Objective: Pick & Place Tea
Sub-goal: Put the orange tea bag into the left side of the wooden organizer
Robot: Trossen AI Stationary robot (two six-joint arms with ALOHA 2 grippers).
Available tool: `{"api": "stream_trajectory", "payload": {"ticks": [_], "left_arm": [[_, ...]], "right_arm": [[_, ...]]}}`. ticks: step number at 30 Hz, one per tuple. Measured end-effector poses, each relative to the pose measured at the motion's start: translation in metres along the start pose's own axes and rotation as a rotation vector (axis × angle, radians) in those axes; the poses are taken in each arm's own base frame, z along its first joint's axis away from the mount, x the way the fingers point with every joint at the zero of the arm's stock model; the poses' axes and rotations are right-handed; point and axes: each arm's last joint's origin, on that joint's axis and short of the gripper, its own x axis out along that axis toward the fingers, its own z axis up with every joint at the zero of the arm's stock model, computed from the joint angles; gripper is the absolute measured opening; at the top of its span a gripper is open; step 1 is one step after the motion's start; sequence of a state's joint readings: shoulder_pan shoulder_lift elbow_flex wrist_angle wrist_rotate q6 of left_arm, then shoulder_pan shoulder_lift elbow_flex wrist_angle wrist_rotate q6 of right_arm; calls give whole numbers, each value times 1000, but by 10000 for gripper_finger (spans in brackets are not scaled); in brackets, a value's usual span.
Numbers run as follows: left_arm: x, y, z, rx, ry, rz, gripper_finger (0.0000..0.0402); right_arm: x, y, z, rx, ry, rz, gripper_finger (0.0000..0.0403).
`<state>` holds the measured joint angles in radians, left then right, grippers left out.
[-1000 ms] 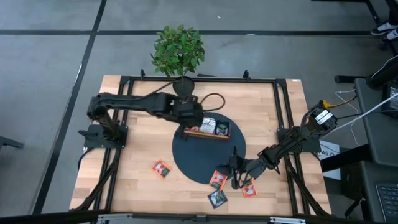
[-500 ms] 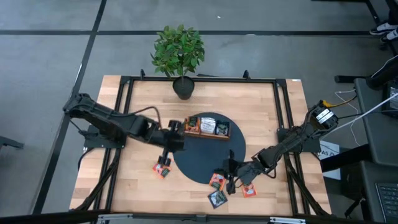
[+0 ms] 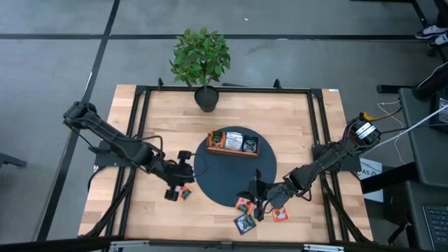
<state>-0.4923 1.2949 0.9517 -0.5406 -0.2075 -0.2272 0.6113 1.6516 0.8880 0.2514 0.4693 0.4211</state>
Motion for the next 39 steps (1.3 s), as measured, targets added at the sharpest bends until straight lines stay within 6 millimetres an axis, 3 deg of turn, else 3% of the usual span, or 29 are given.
{"api": "stream_trajectory", "payload": {"ticks": [7,15,28,39], "left_arm": [[34,-4,-15,-27,-98,-47,2],[63,-10,-12,40,-223,-58,9],[105,-19,-12,122,-295,-51,8],[116,-19,-13,116,-315,-49,11]], "right_arm": [[-1,-6,-18,117,216,2,5],[-6,-11,-32,264,421,-5,4],[13,-19,-54,272,471,-42,4],[23,-20,-66,284,495,-45,4]]}}
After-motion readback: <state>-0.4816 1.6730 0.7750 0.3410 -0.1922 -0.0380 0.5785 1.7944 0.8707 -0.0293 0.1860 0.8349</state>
